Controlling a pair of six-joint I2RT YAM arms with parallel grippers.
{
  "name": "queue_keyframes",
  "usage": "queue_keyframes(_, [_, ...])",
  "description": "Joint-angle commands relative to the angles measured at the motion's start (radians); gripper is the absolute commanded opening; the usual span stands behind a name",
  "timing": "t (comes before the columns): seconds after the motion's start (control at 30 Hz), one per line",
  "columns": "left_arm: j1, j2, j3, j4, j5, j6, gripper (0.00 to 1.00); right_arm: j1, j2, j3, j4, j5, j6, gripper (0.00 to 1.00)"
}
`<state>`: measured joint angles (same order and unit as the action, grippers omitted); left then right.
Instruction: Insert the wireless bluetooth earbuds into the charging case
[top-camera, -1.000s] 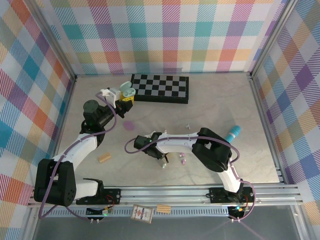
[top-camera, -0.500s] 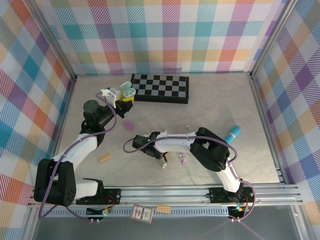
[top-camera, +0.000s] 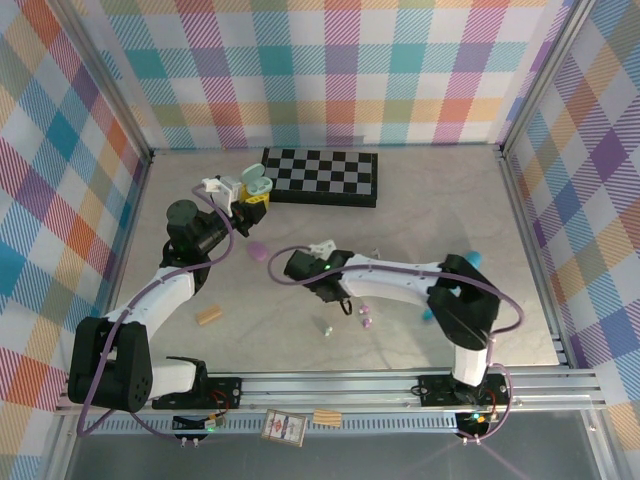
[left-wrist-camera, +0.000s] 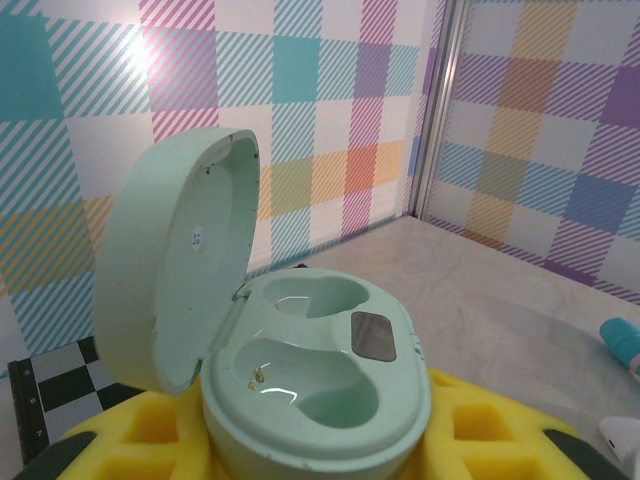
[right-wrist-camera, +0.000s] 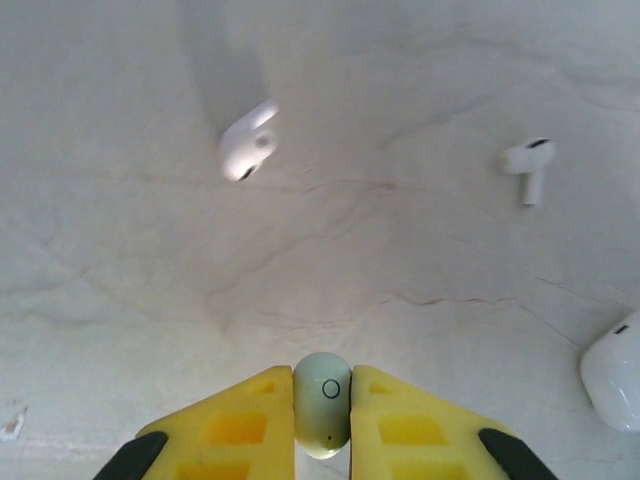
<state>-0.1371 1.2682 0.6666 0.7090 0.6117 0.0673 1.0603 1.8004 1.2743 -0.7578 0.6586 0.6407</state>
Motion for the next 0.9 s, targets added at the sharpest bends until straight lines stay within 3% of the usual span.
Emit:
queue_keyframes(0.0, [-0.015, 0.006, 0.021, 0.047, 0.016, -0.006, 0.31, -0.032, -0.076, -0.054, 0.046, 0.016, 0.151, 0.13])
queue_keyframes(0.43, [-0.104, 0.019, -0.013, 0.049, -0.010, 0.006, 0.31, -0.140, -0.290, -0.206, 0.197, -0.146, 0.218, 0.14])
queue_keyframes(0.87, [-0.228, 0.031, -0.045, 0.037, -0.032, 0.033, 0.31, -0.148, -0.367, -0.178, 0.084, -0.075, 0.300, 0.14])
